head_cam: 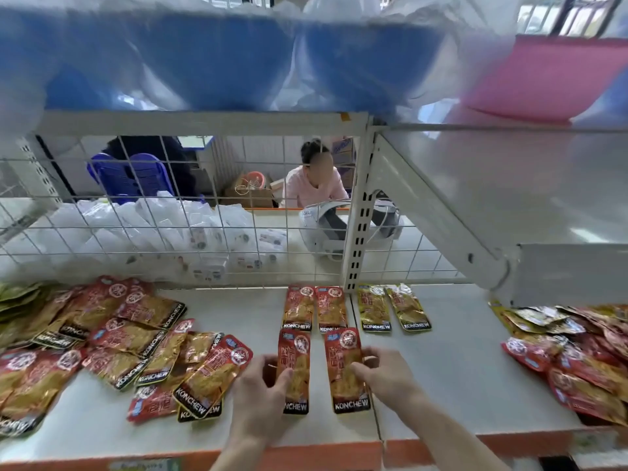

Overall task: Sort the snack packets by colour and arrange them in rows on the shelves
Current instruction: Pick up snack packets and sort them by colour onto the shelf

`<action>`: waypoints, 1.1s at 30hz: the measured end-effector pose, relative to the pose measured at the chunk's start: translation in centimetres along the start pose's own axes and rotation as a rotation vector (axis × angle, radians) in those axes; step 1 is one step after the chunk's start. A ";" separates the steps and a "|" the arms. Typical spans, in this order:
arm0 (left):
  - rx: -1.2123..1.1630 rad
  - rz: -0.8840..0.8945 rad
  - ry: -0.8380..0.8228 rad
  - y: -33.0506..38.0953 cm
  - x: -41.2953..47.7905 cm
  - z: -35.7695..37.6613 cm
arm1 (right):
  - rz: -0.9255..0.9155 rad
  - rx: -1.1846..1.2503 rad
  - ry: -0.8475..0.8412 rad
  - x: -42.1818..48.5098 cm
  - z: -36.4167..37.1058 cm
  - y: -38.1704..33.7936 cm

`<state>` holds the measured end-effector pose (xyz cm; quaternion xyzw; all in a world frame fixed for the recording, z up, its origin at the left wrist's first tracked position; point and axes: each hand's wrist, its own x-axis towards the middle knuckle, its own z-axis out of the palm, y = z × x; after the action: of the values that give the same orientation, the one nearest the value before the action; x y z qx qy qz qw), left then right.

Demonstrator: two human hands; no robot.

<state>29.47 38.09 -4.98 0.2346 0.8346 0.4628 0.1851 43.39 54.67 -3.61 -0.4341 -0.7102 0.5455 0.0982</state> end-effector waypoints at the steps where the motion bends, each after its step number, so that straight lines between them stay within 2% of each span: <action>1: 0.029 0.011 0.010 -0.1 0.0 0.2 | -0.002 -0.028 0.015 0.3 0.1 0.2; 8: 0.125 0.133 0.100 -0.7 0.3 1.9 | -0.100 -0.243 0.080 1.8 1.5 1.6; 15: 0.246 0.210 0.135 -1.5 0.1 2.8 | -0.273 -0.321 0.137 1.3 2.7 2.6; 21: 0.241 0.226 0.146 -2.0 -0.1 3.2 | -0.359 -0.317 0.210 0.3 3.4 2.9; 26: 0.335 0.288 0.155 -3.0 0.1 3.3 | -0.397 -0.341 0.252 0.0 3.6 3.5; 29: 0.399 0.397 0.175 -3.6 0.1 3.3 | -0.550 -0.451 0.298 0.4 3.7 4.8; 33: 0.507 0.499 0.131 -3.6 0.3 3.4 | -0.694 -0.632 0.226 0.3 4.0 5.4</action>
<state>30.23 38.92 -9.83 0.4395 0.8500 0.2858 -0.0516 43.47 52.29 -9.90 -0.2366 -0.9290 0.1874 0.2141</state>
